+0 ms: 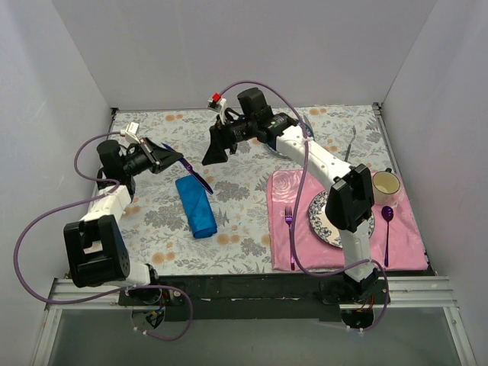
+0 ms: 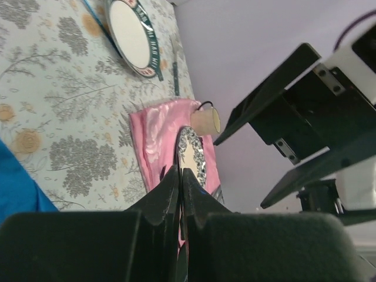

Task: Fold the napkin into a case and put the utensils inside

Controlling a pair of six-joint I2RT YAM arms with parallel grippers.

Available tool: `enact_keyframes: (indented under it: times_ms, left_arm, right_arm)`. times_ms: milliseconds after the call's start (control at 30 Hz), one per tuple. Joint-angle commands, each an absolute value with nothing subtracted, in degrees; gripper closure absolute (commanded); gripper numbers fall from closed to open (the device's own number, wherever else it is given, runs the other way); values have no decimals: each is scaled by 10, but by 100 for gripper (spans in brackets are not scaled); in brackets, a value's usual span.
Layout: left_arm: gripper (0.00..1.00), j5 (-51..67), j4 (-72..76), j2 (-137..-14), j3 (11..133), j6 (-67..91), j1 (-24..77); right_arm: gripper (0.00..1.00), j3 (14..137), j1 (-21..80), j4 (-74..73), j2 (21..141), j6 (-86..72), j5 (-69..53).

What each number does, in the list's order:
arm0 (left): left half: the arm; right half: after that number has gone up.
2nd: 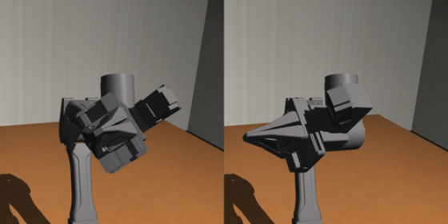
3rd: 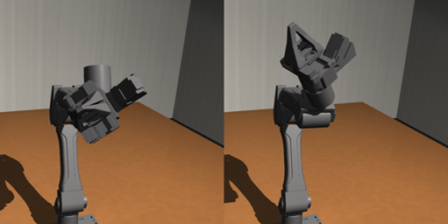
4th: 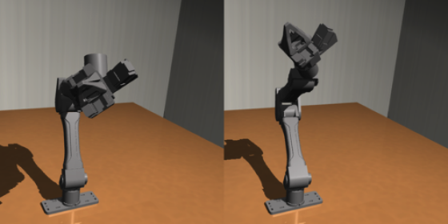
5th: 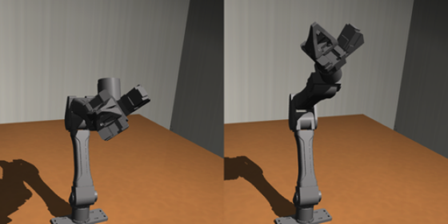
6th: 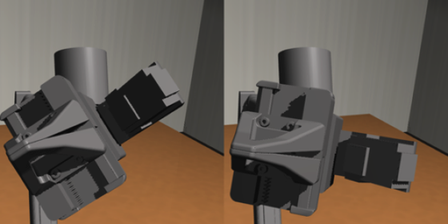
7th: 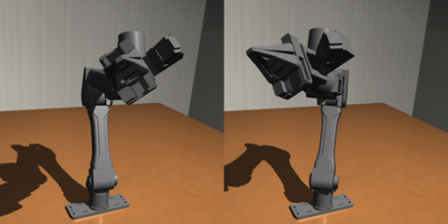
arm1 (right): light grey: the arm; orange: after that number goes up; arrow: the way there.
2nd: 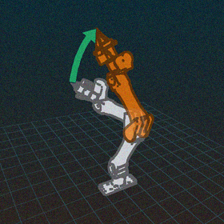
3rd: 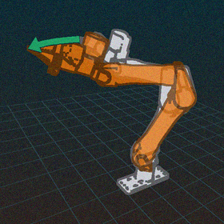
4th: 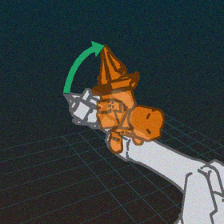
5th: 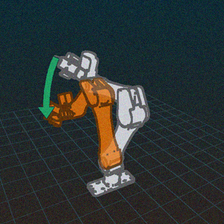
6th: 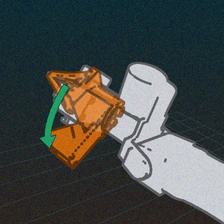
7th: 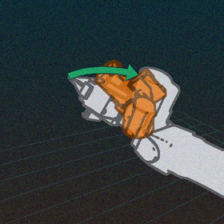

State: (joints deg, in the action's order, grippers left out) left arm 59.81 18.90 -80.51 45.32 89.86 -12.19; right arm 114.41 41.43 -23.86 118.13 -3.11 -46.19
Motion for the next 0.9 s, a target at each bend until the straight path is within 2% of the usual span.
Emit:
enact_keyframes:
  times_ms: [0,367,500,633,700,833,867]
  left_arm:
    - [100,684,320,-775,439,958,-122]
    - [100,702,412,-772,437,998,-120]
    - [100,702,433,-767,434,1006,-112]
    - [100,703,439,-761,432,1014,-105]
    - [100,705,436,-759,430,1014,-105]
    - [100,705,435,-748,424,1016,-104]
    - [100,704,431,-747,423,1013,-103]
  right_arm:
    - [24,1118,417,-202,1168,-78,-588]
    - [26,1120,429,-157,1197,-137,-630]
    - [36,1127,441,-149,1208,-144,-636]
    - [39,1128,444,-143,1219,-150,-635]
    - [49,1125,445,-137,1220,-152,-635]
    - [54,1125,446,-127,1221,-157,-630]
    - [60,1126,447,-123,1222,-161,-630]
